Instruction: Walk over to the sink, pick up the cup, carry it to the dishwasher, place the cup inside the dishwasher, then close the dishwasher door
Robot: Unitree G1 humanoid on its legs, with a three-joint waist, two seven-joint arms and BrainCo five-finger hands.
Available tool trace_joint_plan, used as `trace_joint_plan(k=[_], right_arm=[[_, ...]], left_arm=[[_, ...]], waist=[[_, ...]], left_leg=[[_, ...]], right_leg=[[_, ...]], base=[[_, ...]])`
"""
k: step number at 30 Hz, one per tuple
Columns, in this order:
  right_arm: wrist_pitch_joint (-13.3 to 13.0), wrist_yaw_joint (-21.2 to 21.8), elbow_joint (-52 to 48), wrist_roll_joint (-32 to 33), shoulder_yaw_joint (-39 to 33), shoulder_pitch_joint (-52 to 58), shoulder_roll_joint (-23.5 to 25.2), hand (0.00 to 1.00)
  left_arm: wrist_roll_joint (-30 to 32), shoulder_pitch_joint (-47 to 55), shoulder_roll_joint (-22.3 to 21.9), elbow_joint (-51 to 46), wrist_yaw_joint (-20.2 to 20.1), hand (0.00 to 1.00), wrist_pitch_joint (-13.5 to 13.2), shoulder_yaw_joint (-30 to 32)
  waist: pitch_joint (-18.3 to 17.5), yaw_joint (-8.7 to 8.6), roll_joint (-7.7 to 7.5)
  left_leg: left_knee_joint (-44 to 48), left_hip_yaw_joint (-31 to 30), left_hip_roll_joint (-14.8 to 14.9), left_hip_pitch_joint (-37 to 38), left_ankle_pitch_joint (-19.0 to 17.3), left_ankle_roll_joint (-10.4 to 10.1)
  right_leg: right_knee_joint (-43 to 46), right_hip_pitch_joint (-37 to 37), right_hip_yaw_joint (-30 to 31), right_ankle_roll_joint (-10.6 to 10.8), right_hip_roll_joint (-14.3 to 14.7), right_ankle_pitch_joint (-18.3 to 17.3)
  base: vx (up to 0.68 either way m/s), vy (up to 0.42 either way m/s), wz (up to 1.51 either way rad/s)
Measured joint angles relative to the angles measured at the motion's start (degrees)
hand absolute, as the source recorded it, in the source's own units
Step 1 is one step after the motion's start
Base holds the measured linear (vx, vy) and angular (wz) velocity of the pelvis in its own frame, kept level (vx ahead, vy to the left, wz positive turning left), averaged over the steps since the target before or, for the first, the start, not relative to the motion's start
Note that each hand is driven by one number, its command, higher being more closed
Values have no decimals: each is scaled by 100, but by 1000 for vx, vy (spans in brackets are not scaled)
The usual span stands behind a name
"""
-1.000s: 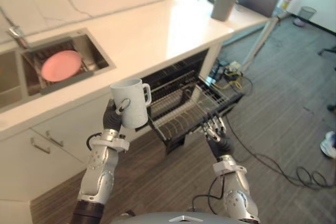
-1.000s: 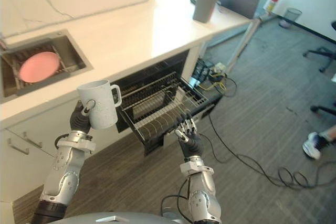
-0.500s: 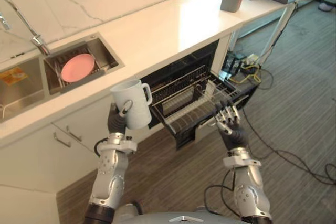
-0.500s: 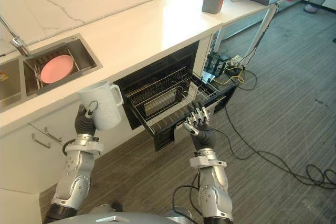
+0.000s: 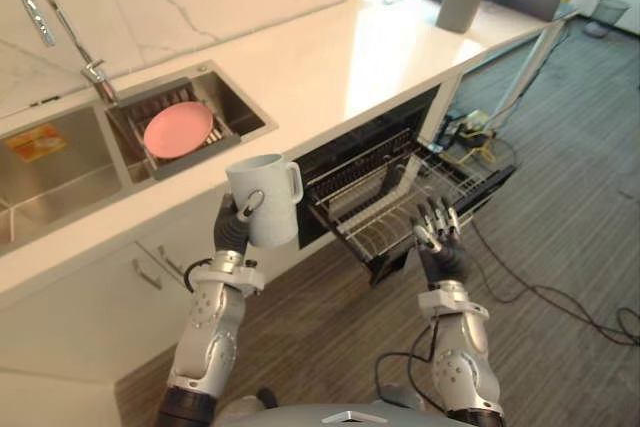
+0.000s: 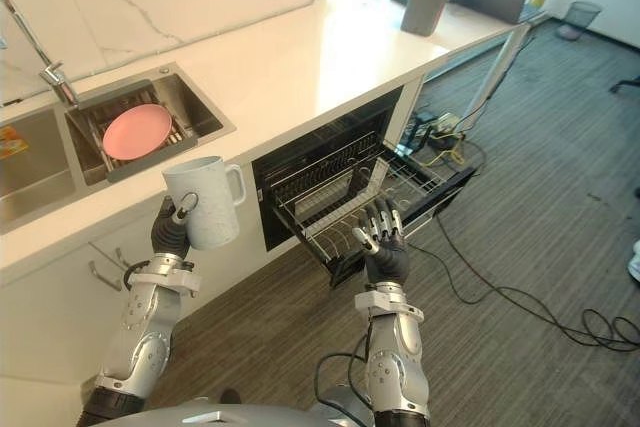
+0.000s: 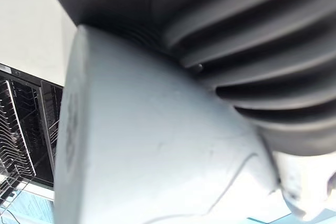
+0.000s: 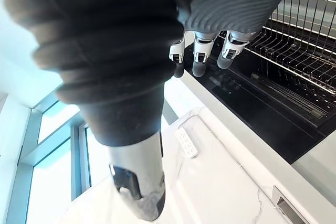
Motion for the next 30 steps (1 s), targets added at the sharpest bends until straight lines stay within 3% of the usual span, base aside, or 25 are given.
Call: trace_joint_plan(k=[3,4,7,14,17,18,20,21,22,23,24,25,27,30], right_arm=[[-152,37,-1,-169,-51,-25,-45,0],[-192,51,-1,-215,-65,-24,-79,0],[-228,128,-2,-212,-131,-20,-154,0],[-222,148,-59,-162,-136,-50,-155,0],[-179,174,-58,-110,-133,-57,-167,0],[-162,189,-42,-93,-179,-58,-164,0],[-110,274,-37,-95,-321,-57,-165,0],[-112,322,-34,-98,-407,-51,-158,0],[-135,353,-37,-95,-462,-54,-140,0],[-162,390,-37,-95,-593,-51,-190,0],[-189,398,-42,-95,-639,-13,-242,0],[-194,404,-29,-95,-640,47,-297,0],[-238,373,-47,-90,-524,120,-235,0],[-256,345,-46,-87,-424,79,-210,0]], left_arm=[[2,-83,8,4,113,100,-100,172],[1,-83,17,22,135,100,-101,265],[-6,-121,-27,63,226,100,-119,328],[-2,-122,-54,63,233,100,-205,328],[-5,64,-44,71,230,100,-254,332],[-7,97,-45,133,224,100,-281,357],[-17,166,-63,258,206,100,-281,483],[-17,287,-68,306,194,100,-282,550],[-14,324,-58,305,173,100,-286,537],[-8,352,-59,281,130,100,-319,474],[-1,355,-67,243,101,100,-344,406],[2,377,-74,223,106,100,-342,352],[47,313,-39,215,117,100,-330,320],[40,174,-21,208,112,100,-327,310]], waist=[[31,8,-139],[40,24,-102],[37,86,81],[54,195,-89],[129,247,28],[201,240,58],[316,251,131],[370,280,96],[367,279,102],[356,266,122],[332,245,169],[316,264,200],[184,169,53],[165,170,-24]], left_leg=[[85,29,-15,39,-65,-77],[153,59,-9,33,-127,-131],[91,127,75,-7,-122,-198],[217,12,311,29,-274,-396],[1311,-35,733,-161,-817,-388],[2208,-127,922,-433,-918,-225],[3647,-354,1197,-1010,-707,-73],[3489,-401,1147,-1047,-894,-282],[3099,-415,1053,-1015,-922,-305],[2079,-482,798,-947,-820,-333],[1324,-547,672,-858,-344,-416],[1097,-524,564,-744,109,-357],[650,-362,191,-628,201,-252],[587,-265,-6,-717,265,-127]], right_leg=[[-1010,-1,16,-12,729,-27],[-1109,48,110,124,800,63],[-1542,152,249,165,994,198],[-1931,514,62,92,1268,203],[-1457,659,21,-6,1457,-306],[-1347,756,-2,-14,1499,-474],[-1323,1023,36,-83,1591,-595],[-1342,1186,53,-64,1525,-633],[-1334,1226,49,-36,1450,-651],[-1279,1227,59,43,1295,-699],[-1225,1177,104,126,1241,-744],[-1218,1189,191,224,1195,-773],[-1341,1137,273,359,878,-734],[-1455,1027,297,493,703,-594]], base=[[51,-24,-6],[66,-34,-20],[85,-39,-16],[59,-45,7],[65,-7,7],[33,9,18],[76,0,8],[124,49,-6],[134,135,-13],[68,117,-10],[94,162,-21],[90,128,-20],[184,150,-8],[155,109,0]])
